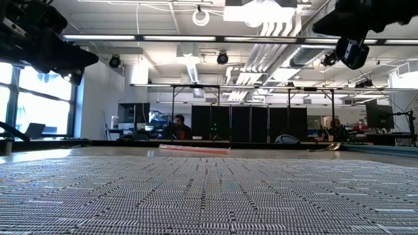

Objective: Pick & Place Utensil
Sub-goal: Put the black bowl on the table mat

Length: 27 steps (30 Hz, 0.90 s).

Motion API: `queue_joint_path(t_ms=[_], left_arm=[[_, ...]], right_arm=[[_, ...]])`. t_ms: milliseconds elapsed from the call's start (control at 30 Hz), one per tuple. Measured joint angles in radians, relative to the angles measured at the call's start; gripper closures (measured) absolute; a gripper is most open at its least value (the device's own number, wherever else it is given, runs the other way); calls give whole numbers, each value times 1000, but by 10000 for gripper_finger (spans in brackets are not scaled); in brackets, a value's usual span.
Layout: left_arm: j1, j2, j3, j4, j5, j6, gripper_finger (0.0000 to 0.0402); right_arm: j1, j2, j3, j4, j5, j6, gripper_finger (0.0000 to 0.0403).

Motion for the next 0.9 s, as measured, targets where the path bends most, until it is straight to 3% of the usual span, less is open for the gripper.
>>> queue_joint_path(t_ms=[100, 200, 467, 633, 900], left_arm=[[0, 0, 0, 0, 0, 0, 394], [0, 0, 0, 0, 0, 0, 394], [0, 0, 0, 0, 0, 0, 394], [0, 0, 0, 0, 0, 0, 394], [0, 0, 0, 0, 0, 0, 394]], right_arm=[[54, 139, 155, -221, 8, 158, 391], [101, 283, 312, -438, -48, 323, 391], [209, 629, 711, -1051, -424, 709, 390], [286, 768, 815, -1095, -601, 832, 360], [384, 861, 793, -1047, -572, 1002, 244]])
